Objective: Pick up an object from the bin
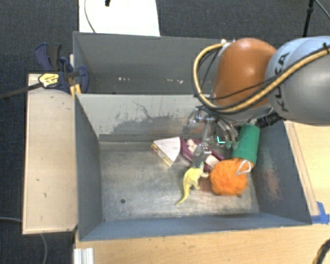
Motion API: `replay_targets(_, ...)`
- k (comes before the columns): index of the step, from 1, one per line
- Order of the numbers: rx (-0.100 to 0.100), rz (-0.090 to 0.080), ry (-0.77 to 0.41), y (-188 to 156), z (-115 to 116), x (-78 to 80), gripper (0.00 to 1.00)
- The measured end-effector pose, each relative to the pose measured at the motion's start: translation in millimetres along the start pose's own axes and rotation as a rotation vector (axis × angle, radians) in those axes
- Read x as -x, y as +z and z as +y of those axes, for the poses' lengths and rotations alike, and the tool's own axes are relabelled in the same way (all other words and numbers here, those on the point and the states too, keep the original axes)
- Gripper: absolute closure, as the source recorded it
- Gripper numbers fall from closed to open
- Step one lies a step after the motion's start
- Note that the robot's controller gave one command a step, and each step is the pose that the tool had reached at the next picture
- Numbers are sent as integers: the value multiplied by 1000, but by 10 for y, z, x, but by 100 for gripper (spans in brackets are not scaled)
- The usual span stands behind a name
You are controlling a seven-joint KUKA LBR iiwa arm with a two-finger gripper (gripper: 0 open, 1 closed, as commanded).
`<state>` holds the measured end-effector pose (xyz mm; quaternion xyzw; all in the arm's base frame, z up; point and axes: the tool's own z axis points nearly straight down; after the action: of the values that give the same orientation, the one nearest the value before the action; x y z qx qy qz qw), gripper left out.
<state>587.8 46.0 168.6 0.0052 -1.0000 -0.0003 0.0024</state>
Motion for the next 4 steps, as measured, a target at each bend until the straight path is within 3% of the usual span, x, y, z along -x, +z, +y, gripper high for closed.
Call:
replay_targets(1, 0, -8, 1, -47, -2, 18, 0)
replay_targets(2, -1, -15, -91, 158, -36, -37, 0)
replay_targets(3, -1, -6, -429, 551, -64, -289, 0)
replay_targets(4, -2, -10, -457, 955, -522, -365, 100)
